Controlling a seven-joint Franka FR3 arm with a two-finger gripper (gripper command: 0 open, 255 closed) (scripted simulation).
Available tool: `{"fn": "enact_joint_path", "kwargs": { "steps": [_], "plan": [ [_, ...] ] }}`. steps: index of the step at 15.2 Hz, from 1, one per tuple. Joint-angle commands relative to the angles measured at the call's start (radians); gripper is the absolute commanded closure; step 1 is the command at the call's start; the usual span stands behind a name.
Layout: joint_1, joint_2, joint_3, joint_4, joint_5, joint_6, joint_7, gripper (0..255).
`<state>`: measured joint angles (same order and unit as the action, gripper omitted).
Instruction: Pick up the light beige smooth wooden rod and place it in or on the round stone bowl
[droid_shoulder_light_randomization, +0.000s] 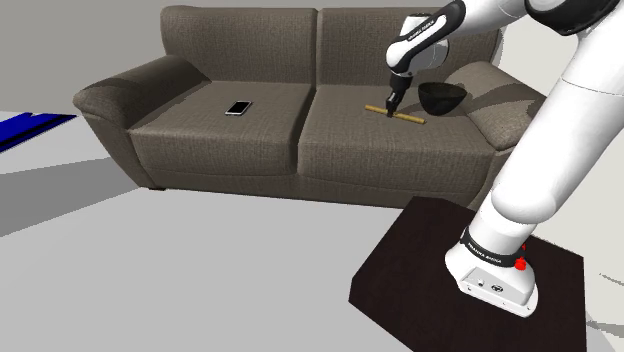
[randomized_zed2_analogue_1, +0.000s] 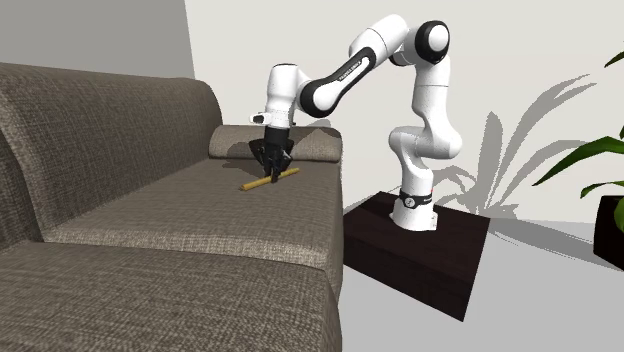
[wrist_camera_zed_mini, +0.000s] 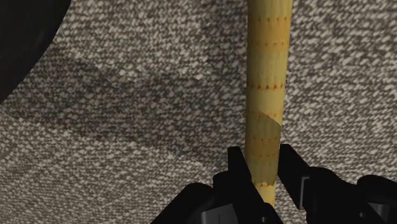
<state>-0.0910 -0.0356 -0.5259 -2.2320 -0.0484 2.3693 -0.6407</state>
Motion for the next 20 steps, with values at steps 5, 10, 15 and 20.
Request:
{"fn": "enact_joint_path", "kwargs": {
  "steps": [5,10,15,20],
  "plan": [
    [-0.005,0.003,-0.005,0.007,-0.003,-0.011,-0.001,255],
    [-0.004,-0.032,-0.001,0.044,-0.024,-0.079,0.013,255],
    [-0.003,-0.061,0.005,0.085,-0.039,-0.146,0.023,255],
    [-0.002,-0.084,0.01,0.132,-0.049,-0.214,0.03,255]
  ]
}}
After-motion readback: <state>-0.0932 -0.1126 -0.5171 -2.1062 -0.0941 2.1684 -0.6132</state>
